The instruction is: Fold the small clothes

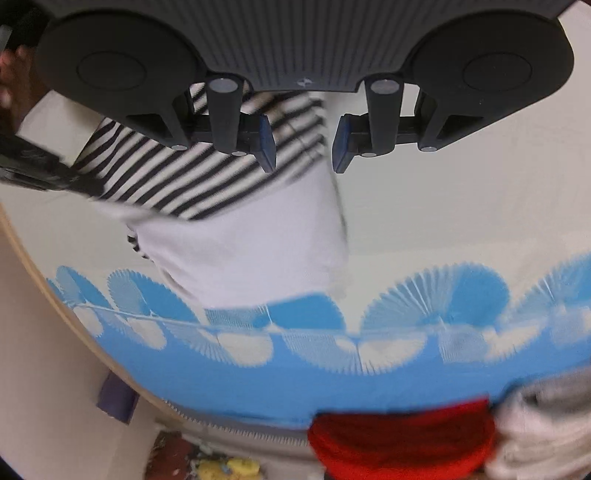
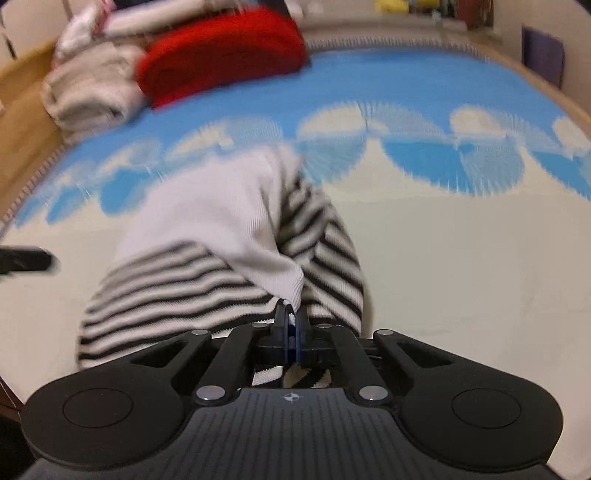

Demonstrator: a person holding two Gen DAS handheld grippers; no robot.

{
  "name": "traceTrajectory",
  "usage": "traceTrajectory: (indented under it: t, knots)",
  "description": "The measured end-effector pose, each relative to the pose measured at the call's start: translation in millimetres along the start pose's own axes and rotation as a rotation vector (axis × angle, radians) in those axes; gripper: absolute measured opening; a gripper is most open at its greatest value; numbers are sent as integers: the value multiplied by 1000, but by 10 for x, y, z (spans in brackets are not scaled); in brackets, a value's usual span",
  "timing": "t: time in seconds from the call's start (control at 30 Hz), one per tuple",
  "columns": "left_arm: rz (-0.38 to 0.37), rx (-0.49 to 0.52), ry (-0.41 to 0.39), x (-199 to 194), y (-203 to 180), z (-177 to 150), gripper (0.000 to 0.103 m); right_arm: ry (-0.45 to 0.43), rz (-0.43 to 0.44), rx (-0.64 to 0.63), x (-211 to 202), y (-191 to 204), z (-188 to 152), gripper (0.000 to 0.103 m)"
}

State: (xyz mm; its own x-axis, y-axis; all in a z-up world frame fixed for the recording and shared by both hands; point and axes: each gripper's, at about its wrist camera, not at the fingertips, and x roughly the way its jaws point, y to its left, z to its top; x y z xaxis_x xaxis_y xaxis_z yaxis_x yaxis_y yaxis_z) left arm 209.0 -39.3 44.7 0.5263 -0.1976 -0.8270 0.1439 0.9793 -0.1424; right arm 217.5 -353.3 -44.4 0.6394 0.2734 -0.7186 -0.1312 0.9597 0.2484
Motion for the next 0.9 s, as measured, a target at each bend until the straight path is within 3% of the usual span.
traceTrajectory:
  t: [0.13, 0.23, 0.3, 0.4, 0.5, 0.67, 0.8, 0.9]
  knots:
    - [-86, -74, 31, 112, -42, 11, 39, -171, 101, 151, -546, -312, -54, 2]
    - [-169, -94, 75, 204, -164, -51, 39, -207, 105, 194, -862, -528, -178, 2]
    - [-180, -69, 97, 279, -282, -63, 41, -151, 97, 211, -869, -665, -248, 2]
    - [-113, -36, 147, 462, -402, -100, 41, 8, 27, 183, -603, -769, -356, 2]
    - [-31, -38, 192, 646, -419, -139, 42, 81, -30, 61, -359, -660, -373, 2]
    - [17, -53, 222, 891, -390, -158, 43, 229, -57, 16, 69, -516, -392, 2]
    - [21, -43, 227, 928, -399, -151, 43, 311, -95, 1, 327, -405, -390, 2]
    - [-6, -73, 234, 837, -356, -121, 47, 325, -118, 3, 399, -350, -365, 2]
